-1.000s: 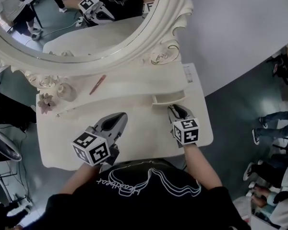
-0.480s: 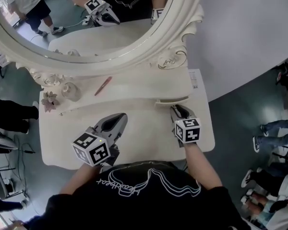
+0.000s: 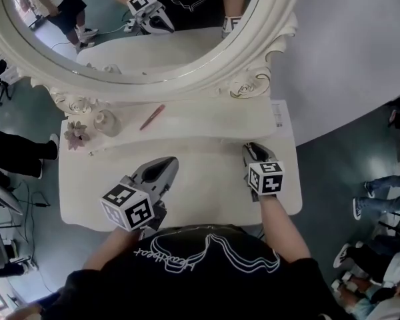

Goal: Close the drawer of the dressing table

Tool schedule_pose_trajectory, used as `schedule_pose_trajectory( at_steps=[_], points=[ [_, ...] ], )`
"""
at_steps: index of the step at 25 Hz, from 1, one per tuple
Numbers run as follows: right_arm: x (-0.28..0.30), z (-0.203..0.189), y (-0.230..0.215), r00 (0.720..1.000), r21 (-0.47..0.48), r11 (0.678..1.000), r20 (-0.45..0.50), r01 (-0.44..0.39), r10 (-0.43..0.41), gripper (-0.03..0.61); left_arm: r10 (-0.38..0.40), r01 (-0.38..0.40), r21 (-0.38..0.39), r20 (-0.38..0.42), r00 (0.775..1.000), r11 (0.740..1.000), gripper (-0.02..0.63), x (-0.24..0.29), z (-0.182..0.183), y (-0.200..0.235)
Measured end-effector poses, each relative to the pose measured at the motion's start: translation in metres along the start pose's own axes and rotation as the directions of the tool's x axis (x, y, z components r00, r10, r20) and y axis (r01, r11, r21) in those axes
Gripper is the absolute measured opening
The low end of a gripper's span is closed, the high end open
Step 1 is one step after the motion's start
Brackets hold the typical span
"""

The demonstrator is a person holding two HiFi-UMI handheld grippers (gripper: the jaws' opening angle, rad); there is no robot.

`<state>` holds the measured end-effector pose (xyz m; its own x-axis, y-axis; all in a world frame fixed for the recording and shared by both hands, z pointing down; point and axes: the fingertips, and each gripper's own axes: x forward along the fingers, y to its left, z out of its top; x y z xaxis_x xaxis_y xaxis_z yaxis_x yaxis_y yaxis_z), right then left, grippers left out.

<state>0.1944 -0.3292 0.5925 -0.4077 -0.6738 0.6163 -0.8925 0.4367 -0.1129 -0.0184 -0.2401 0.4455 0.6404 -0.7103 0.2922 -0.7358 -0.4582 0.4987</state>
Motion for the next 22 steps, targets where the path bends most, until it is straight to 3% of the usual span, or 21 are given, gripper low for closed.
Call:
schedule_pose_trajectory(
  at_steps=[18, 22],
  points=[
    [0.012, 0.010, -0.002, 1.000, -0.004, 1.000, -0.002, 0.010, -0.010, 0.105, 0.058, -0.058, -0.018, 0.024, 0.998, 0.998, 0.003, -0.028, -0.002, 0.012],
    [0.003, 0.009, 0.004, 1.000, -0.051, 0.999, -0.019, -0.013, 0.012, 0.145, 0.045, -0.045, -0.013, 0.018, 0.999, 0.999, 0.003, -0.029, -0.003, 0.006]
  ],
)
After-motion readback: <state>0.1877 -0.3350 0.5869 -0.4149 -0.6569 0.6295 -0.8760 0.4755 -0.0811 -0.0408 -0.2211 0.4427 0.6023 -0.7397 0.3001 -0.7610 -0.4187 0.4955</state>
